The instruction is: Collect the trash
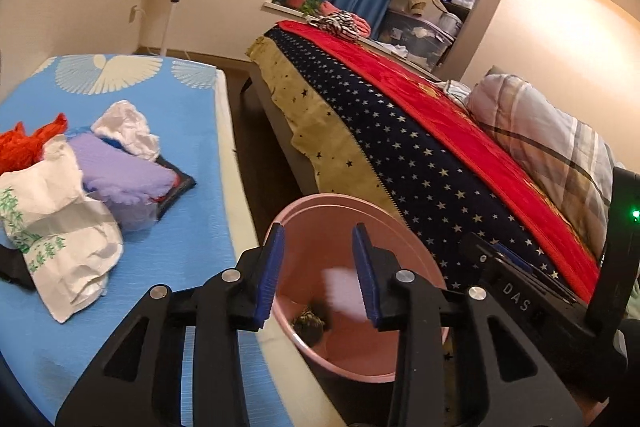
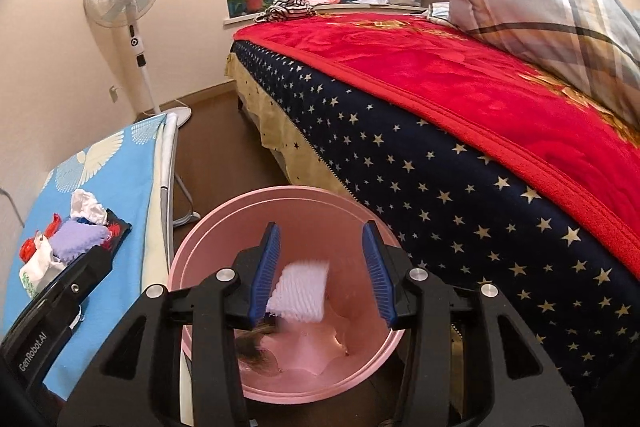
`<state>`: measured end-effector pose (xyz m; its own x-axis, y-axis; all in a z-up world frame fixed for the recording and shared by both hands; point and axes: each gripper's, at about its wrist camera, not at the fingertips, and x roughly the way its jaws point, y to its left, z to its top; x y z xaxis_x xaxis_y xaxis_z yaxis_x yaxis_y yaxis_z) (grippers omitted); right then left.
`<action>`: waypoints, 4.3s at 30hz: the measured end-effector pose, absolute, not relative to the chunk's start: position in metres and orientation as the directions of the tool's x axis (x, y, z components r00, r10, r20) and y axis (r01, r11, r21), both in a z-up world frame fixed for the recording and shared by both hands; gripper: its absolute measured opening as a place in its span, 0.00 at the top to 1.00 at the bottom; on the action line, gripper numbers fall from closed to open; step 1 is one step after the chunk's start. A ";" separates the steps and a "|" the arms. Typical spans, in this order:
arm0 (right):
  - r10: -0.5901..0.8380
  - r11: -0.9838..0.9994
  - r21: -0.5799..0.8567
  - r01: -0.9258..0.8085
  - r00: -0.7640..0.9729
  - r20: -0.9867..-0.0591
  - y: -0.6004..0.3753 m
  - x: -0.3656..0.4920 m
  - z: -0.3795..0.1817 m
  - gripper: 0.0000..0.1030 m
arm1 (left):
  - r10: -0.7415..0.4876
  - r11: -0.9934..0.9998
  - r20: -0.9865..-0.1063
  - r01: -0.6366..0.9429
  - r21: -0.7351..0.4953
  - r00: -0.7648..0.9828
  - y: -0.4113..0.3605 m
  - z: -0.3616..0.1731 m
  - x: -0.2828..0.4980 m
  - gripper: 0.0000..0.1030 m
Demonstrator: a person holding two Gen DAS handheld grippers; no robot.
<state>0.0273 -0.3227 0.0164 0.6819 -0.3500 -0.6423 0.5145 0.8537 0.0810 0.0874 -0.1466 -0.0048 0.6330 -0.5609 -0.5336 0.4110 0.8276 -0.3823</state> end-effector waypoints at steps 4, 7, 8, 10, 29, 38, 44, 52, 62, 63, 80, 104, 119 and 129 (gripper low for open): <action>-0.331 0.872 0.079 0.483 0.700 -0.633 -0.312 0.031 0.019 0.57 | -0.528 0.849 -0.551 0.378 -0.369 0.647 -0.135 -0.006 0.088 0.67; -0.313 0.883 0.084 0.461 0.714 -0.626 -0.304 0.032 0.022 0.58 | -0.505 0.863 -0.561 0.355 -0.360 0.657 -0.125 -0.006 0.087 0.67; -0.304 0.887 0.090 0.453 0.721 -0.623 -0.301 0.033 0.023 0.59 | -0.495 0.868 -0.564 0.346 -0.357 0.661 -0.121 -0.006 0.087 0.67; -0.295 0.892 0.096 0.442 0.728 -0.619 -0.297 0.033 0.024 0.59 | -0.482 0.875 -0.568 0.330 -0.355 0.667 -0.115 -0.005 0.086 0.67; -0.133 0.951 0.156 0.266 0.810 -0.572 -0.231 0.050 0.032 0.72 | -0.317 0.941 -0.570 0.177 -0.288 0.758 -0.039 -0.003 0.073 0.67; 0.003 0.950 0.258 0.177 0.819 -0.574 -0.210 0.073 0.020 0.73 | -0.211 0.956 -0.540 0.056 -0.289 0.814 0.002 -0.001 0.075 0.67; 0.106 0.937 0.331 0.115 0.807 -0.581 -0.192 0.097 0.009 0.73 | -0.177 0.957 -0.555 0.012 -0.289 0.813 0.017 -0.010 0.085 0.67; 0.188 0.923 0.379 0.067 0.781 -0.596 -0.178 0.130 -0.004 0.72 | -0.169 0.952 -0.557 -0.010 -0.304 0.813 0.026 -0.020 0.102 0.59; 0.291 0.865 0.496 0.070 0.736 -0.611 -0.192 0.172 -0.023 0.61 | -0.163 0.948 -0.568 -0.033 -0.318 0.806 0.028 -0.032 0.121 0.55; 0.300 0.859 0.507 0.073 0.731 -0.613 -0.193 0.176 -0.026 0.60 | -0.164 0.947 -0.570 -0.032 -0.319 0.805 0.027 -0.033 0.122 0.55; 0.435 0.789 0.610 0.068 0.638 -0.635 -0.179 0.211 -0.061 0.59 | -0.171 0.937 -0.598 -0.058 -0.344 0.783 0.030 -0.041 0.135 0.55; 0.418 0.858 0.500 -0.116 0.723 -0.550 -0.166 0.162 0.004 0.88 | -0.261 0.935 -0.542 0.069 -0.349 0.799 0.015 -0.012 0.105 0.96; 0.250 0.946 0.310 -0.090 0.812 -0.527 -0.177 0.089 0.050 0.88 | -0.270 0.928 -0.475 0.096 -0.359 0.837 0.020 0.016 0.064 0.98; 0.179 0.966 0.252 -0.052 0.841 -0.510 -0.189 0.059 0.064 0.88 | -0.291 0.931 -0.446 0.143 -0.336 0.847 0.008 0.028 0.049 0.98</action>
<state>0.0589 -0.1893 0.0635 0.8412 0.1786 -0.5105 -0.0521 0.9663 0.2523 0.0487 0.0083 0.0281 0.8467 -0.2906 -0.4457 0.1430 0.9311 -0.3356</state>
